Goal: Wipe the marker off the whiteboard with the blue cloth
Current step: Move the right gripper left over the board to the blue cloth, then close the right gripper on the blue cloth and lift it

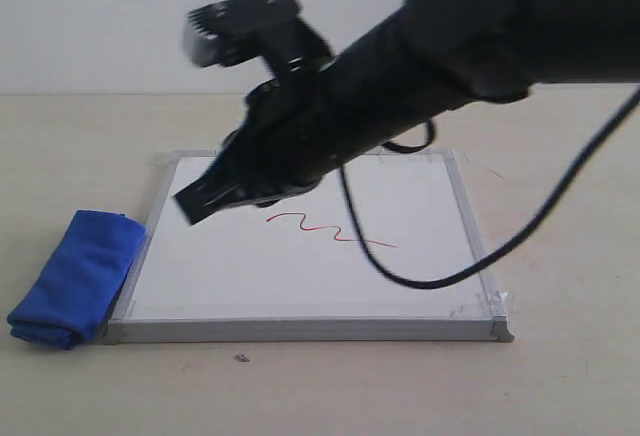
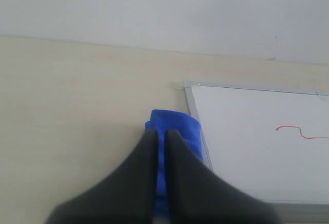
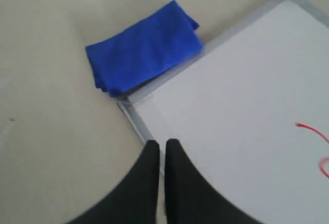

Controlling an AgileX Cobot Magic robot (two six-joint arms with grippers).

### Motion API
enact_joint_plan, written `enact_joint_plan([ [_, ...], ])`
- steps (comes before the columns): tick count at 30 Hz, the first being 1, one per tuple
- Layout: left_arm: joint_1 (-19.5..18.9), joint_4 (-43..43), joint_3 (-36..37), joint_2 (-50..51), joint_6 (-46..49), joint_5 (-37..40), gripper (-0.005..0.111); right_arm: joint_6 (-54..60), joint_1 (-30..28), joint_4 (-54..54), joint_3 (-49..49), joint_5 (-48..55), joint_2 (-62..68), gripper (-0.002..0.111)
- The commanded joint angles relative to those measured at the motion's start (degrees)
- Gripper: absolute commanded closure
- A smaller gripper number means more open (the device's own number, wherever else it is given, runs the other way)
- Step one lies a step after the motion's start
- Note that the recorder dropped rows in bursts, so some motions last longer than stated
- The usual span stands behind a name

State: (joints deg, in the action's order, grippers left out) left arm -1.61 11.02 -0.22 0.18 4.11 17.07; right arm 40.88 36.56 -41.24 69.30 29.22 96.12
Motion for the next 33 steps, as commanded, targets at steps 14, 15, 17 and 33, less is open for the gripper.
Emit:
enact_joint_plan([
  [14, -0.09, 0.24, 0.22, -0.18, 0.14, -0.18, 0.102, -11.2, 10.04, 0.49, 34.14, 1.81, 28.93, 0.052],
  [15, -0.09, 0.24, 0.22, -0.18, 0.14, -0.18, 0.102, -12.82, 10.04, 0.49, 35.88, 1.93, 30.14, 0.052],
  [17, -0.09, 0.24, 0.22, -0.18, 0.14, -0.18, 0.102, -14.37, 10.04, 0.72, 39.16, 2.56, 32.94, 0.052],
  [33, -0.09, 0.24, 0.22, -0.18, 0.14, -0.18, 0.102, -30.91, 10.04, 25.08, 55.26, 12.64, 45.5, 0.052],
])
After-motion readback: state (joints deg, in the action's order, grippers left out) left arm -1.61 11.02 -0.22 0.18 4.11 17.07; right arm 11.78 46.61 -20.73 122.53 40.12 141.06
